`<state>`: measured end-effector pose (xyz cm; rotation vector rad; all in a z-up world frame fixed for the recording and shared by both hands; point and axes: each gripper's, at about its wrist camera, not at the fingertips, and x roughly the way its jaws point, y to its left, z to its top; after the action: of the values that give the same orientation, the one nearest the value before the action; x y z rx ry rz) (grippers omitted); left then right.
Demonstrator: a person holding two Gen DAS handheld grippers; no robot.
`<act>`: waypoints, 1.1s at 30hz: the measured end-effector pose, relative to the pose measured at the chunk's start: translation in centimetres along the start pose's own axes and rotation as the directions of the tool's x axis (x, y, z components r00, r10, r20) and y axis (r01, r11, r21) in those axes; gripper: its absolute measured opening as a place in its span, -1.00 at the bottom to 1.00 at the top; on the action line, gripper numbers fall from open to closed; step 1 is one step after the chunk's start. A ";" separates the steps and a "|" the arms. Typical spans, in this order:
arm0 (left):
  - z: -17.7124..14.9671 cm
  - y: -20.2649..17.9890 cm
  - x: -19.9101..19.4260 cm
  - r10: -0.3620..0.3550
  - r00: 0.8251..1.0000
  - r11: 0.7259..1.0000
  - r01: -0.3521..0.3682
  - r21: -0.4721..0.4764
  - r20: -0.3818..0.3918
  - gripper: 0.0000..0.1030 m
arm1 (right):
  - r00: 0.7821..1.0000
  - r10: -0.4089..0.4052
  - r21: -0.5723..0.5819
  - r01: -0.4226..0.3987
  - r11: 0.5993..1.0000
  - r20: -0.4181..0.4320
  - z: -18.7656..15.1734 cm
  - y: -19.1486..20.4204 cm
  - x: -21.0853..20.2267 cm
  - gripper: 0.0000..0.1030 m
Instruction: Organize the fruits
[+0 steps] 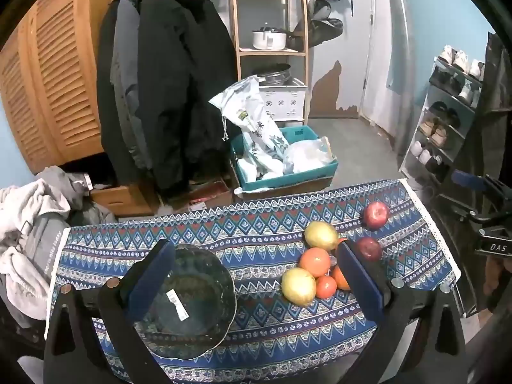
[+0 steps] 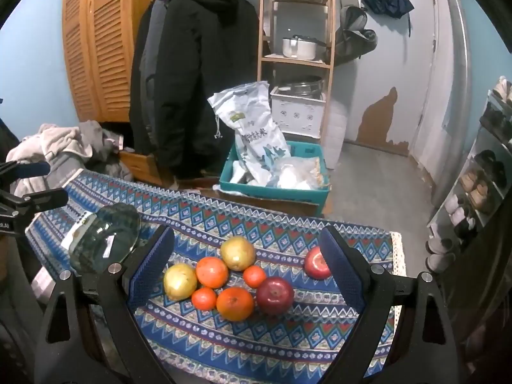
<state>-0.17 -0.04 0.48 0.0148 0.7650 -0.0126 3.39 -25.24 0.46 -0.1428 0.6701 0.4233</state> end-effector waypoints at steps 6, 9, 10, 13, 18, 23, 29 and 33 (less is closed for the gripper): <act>-0.2 0.2 0.1 -0.006 1.000 1.000 0.006 -0.008 -0.001 0.98 | 1.000 0.006 0.001 -0.006 1.000 -0.001 -0.6 -0.1 -0.1 0.75; -0.4 0.1 0.2 -0.009 1.000 1.000 0.009 -0.008 0.000 0.98 | 1.000 0.006 0.001 -0.006 1.000 -0.002 -0.6 0.0 0.0 0.75; -0.4 0.1 0.2 -0.008 1.000 1.000 0.008 -0.008 0.000 0.98 | 1.000 0.006 0.000 -0.006 1.000 -0.001 -0.7 0.0 -0.1 0.75; -0.6 0.0 0.3 -0.009 1.000 1.000 0.009 -0.007 -0.004 0.98 | 1.000 0.007 0.001 -0.007 1.000 -0.001 -0.7 0.0 -0.1 0.75; -0.8 -0.1 0.3 -0.007 1.000 1.000 0.007 -0.005 -0.007 0.98 | 1.000 0.008 0.001 -0.008 1.000 -0.004 -0.6 0.0 -0.1 0.75; -0.8 -0.2 0.3 -0.004 1.000 1.000 0.004 -0.005 -0.007 0.98 | 1.000 0.008 0.001 -0.008 1.000 -0.004 -0.6 0.1 0.0 0.75; -0.8 -0.2 0.3 -0.005 1.000 1.000 0.005 -0.005 -0.007 0.98 | 1.000 0.014 0.009 -0.014 1.000 0.006 -0.9 0.4 -0.1 0.75; -0.9 -0.1 0.4 -0.003 1.000 1.000 0.003 -0.005 -0.011 0.98 | 1.000 0.017 0.018 -0.017 1.000 0.004 -1.0 0.3 -0.1 0.75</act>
<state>-0.46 -0.14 -0.47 0.0088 0.7764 -0.0130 2.58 -25.25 -0.25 -0.1196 0.6711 0.4339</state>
